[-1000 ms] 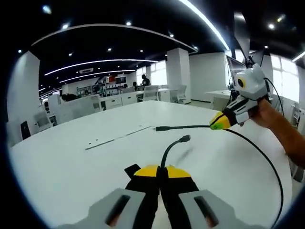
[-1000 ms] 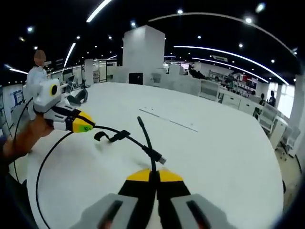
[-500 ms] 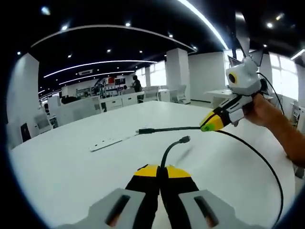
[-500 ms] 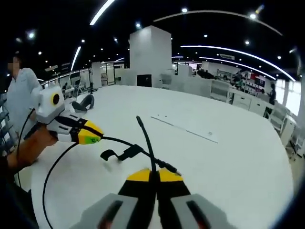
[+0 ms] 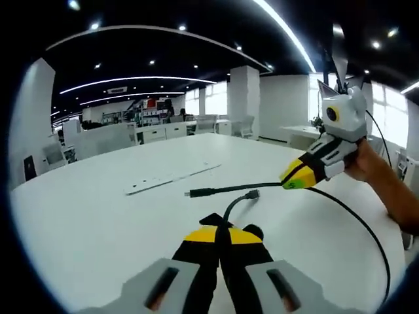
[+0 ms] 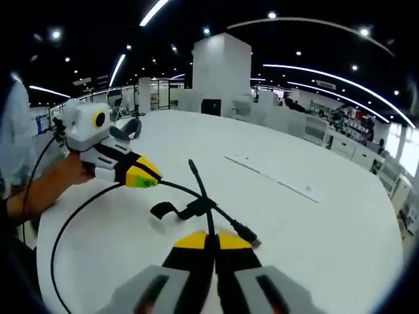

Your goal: Find the charging cable on the desk, coil it up and secure with Velcro.

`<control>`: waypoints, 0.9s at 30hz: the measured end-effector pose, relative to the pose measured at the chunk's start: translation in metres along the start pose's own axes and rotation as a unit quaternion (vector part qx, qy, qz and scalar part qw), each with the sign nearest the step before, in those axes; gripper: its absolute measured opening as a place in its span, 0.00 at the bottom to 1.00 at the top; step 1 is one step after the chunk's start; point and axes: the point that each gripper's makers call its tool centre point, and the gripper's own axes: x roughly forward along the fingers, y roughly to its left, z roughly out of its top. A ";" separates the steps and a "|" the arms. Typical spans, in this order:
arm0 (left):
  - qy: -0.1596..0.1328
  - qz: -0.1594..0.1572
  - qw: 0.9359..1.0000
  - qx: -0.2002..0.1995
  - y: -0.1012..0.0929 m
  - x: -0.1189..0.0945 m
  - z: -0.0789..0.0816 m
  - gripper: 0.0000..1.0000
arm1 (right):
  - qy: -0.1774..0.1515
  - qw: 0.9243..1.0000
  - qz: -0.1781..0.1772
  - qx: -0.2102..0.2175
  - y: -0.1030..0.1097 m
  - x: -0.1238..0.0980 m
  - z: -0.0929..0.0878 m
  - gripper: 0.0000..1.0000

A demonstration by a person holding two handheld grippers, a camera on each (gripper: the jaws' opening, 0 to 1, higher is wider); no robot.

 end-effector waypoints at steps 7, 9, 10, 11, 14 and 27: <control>0.010 -0.010 1.000 0.012 -0.002 0.003 -0.008 0.04 | 0.014 1.000 0.013 -0.022 0.005 0.018 -0.011 0.04; 0.016 -0.010 1.000 0.013 -0.002 0.004 -0.011 0.04 | 0.022 0.999 0.015 -0.034 0.006 0.023 -0.014 0.04; 0.020 -0.010 1.000 0.014 -0.005 0.004 -0.014 0.04 | 0.022 0.999 0.015 -0.035 0.007 0.024 -0.014 0.04; 0.023 -0.011 1.000 0.016 -0.005 0.005 -0.016 0.04 | 0.022 0.999 0.015 -0.036 0.007 0.025 -0.014 0.04; 0.029 -0.012 0.999 0.018 -0.002 0.005 -0.020 0.04 | 0.019 0.999 0.023 -0.034 0.010 0.026 -0.014 0.04; 0.048 -0.013 0.998 0.032 0.000 0.008 -0.033 0.04 | 0.028 0.998 0.024 -0.055 0.016 0.039 -0.020 0.05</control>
